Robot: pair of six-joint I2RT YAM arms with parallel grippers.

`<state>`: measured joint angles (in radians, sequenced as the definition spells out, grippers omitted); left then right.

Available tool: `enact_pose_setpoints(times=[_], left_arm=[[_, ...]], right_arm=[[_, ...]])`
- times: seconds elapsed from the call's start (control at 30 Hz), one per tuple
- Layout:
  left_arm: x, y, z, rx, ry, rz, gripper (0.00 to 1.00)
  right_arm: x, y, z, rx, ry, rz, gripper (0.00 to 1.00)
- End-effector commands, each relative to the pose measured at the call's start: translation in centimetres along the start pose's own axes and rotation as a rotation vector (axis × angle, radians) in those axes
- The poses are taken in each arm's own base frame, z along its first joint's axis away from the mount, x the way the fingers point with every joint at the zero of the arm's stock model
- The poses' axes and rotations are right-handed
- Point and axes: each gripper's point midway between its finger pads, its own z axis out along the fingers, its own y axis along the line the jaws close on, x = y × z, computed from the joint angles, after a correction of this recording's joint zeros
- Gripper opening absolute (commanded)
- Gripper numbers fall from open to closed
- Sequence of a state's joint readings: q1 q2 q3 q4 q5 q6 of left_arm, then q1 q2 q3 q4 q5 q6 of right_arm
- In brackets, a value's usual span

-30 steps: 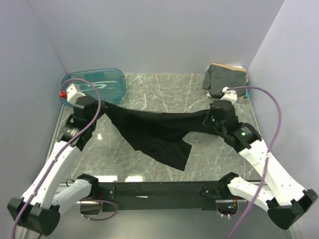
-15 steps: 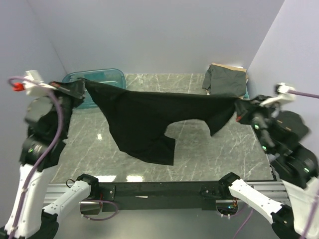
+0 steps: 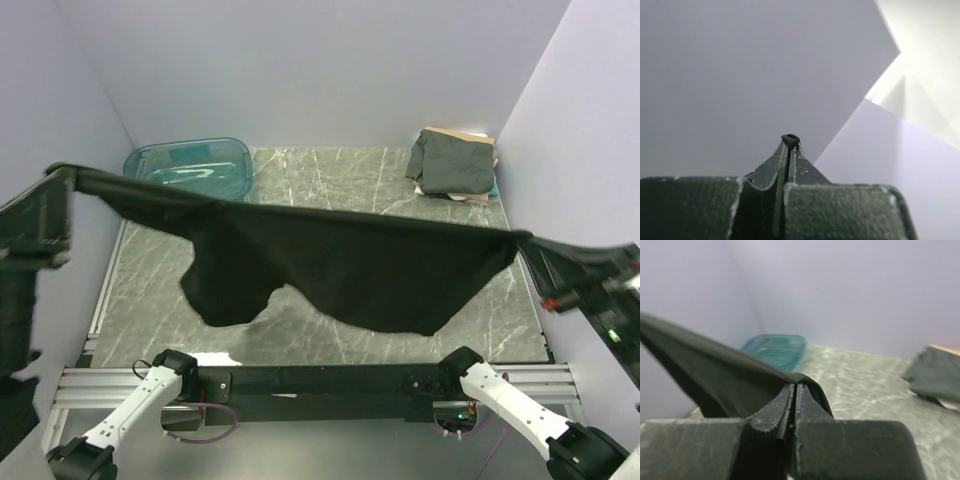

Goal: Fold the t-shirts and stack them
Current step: Flatten the tshirt out

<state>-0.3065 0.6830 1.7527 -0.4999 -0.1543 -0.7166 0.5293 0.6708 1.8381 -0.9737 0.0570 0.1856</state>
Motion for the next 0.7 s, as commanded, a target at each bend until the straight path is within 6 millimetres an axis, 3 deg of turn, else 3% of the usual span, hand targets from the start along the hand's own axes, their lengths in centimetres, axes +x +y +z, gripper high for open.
enact_pose_setpoints(times=[0.0,0.13,0.2,0.3,0.37,0.4,0.43,0.47,0.5,0.53,0.57,0.6,0.67], left_arm=[[-2.6,-3.3,-1.2,0.102,-0.045,0.045,0.01],[-3.7,-4.9,-1.9,0.132,-0.074,0.088,0.01],[-3.4,-4.5,-1.6,0.108,-0.076,0.111,0.01],[-1.4,-2.4,0.0,0.053,-0.04,0.114,0.01],[1.0,0.9,2.1,-0.036,0.0,0.116,0.01],[1.9,2.2,3.0,-0.072,0.013,0.12,0.01],[4.2,4.8,4.2,-0.13,0.054,0.126,0.01],[5.1,6.6,5.6,-0.176,0.049,0.13,0.01],[6.5,8.2,6.5,-0.208,0.07,0.134,0.01],[9.3,11.3,7.3,-0.275,0.116,0.139,0.01],[11.4,13.7,8.4,-0.325,0.147,0.13,0.01],[14.7,16.5,8.9,-0.353,0.203,0.138,0.01],[19.0,20.7,9.7,-0.406,0.287,0.178,0.01]], right_arm=[[-1.6,2.3,-3.0,-0.138,-0.052,-0.026,0.0],[-2.0,3.1,-3.5,-0.182,-0.065,-0.015,0.0],[-1.7,2.7,-2.8,-0.152,-0.057,-0.001,0.0],[-0.3,1.7,-0.9,-0.097,-0.014,0.009,0.0],[0.4,1.1,0.9,-0.059,0.004,0.016,0.0],[2.0,0.2,2.4,-0.007,0.042,0.016,0.0],[2.3,-0.4,3.3,0.029,0.043,0.025,0.0],[4.4,-1.4,5.1,0.08,0.099,0.02,0.0],[5.2,-3.1,6.0,0.177,0.105,0.015,0.0],[5.6,-4.0,7.1,0.227,0.094,0.022,0.0],[8.1,-5.3,8.9,0.292,0.15,0.005,0.0],[8.2,-7.4,9.6,0.411,0.123,-0.007,0.0],[12.1,-9.5,11.8,0.513,0.205,-0.044,0.0]])
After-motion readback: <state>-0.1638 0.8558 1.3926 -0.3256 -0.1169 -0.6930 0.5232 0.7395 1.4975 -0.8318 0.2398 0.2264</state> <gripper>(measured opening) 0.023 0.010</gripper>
